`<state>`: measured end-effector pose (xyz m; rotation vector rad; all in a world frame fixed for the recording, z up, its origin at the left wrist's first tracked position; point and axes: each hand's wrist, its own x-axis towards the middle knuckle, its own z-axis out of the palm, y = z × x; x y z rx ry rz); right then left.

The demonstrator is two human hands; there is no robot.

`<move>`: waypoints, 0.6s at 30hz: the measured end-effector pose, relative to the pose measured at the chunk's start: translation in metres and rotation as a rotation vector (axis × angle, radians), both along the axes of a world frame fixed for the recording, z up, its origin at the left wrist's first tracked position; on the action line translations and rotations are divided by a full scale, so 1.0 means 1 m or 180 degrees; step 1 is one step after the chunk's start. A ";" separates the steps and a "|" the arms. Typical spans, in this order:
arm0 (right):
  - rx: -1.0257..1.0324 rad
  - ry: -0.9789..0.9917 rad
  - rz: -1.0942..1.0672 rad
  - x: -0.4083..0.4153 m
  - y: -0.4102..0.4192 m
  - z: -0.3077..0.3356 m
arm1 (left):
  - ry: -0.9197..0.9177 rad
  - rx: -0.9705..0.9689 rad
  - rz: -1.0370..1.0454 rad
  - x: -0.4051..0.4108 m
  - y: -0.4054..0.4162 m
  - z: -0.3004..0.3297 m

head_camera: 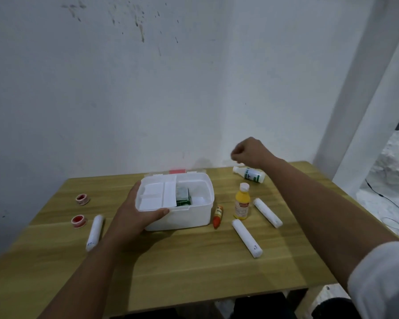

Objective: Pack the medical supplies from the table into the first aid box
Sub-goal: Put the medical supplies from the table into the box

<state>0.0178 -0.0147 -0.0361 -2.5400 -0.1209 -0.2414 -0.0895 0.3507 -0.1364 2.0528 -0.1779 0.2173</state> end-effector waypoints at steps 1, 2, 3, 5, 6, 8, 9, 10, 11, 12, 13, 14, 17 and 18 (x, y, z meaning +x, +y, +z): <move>-0.0249 0.0013 -0.0169 0.004 -0.013 -0.008 | -0.0003 -0.0002 -0.0007 0.001 0.000 0.000; -0.0486 0.0090 -0.0292 0.006 -0.025 -0.017 | -0.0007 -0.0004 -0.0007 0.001 0.001 -0.001; -0.0677 0.0234 -0.0372 0.008 -0.034 -0.028 | -0.0018 0.0000 -0.0006 0.001 0.001 -0.001; -0.1016 0.0514 -0.0413 0.009 -0.046 -0.048 | -0.0013 -0.0020 -0.0022 0.000 0.000 0.000; -0.1190 0.0615 -0.0401 0.009 -0.049 -0.057 | 0.0001 -0.0028 -0.0039 0.001 0.000 0.000; -0.1598 0.0728 -0.0356 0.007 -0.050 -0.071 | 0.0044 -0.0032 -0.0051 0.001 0.002 -0.001; -0.1788 0.0720 -0.0384 0.006 -0.049 -0.075 | 0.0050 -0.0039 -0.0044 0.001 0.002 -0.001; -0.1913 0.0605 -0.0482 0.005 -0.048 -0.078 | 0.0058 -0.0036 -0.0032 0.002 0.003 -0.002; -0.1987 0.0415 -0.0629 0.004 -0.046 -0.080 | 0.0059 -0.0033 -0.0021 0.003 0.002 -0.002; -0.2052 0.0214 -0.0751 0.004 -0.043 -0.080 | 0.0058 -0.0030 -0.0019 0.003 0.002 -0.003; -0.2120 0.0091 -0.0807 0.005 -0.040 -0.080 | 0.0056 -0.0017 -0.0027 0.003 0.002 -0.003; -0.2122 0.0047 -0.0807 0.007 -0.037 -0.079 | 0.0061 0.0000 -0.0035 0.004 0.002 -0.003; -0.1932 0.0376 -0.0759 0.010 -0.031 -0.078 | 0.0064 0.0023 -0.0018 0.006 0.002 -0.005; -0.1933 0.0498 -0.0781 0.010 -0.028 -0.076 | 0.0062 0.0025 -0.0013 0.007 0.003 -0.006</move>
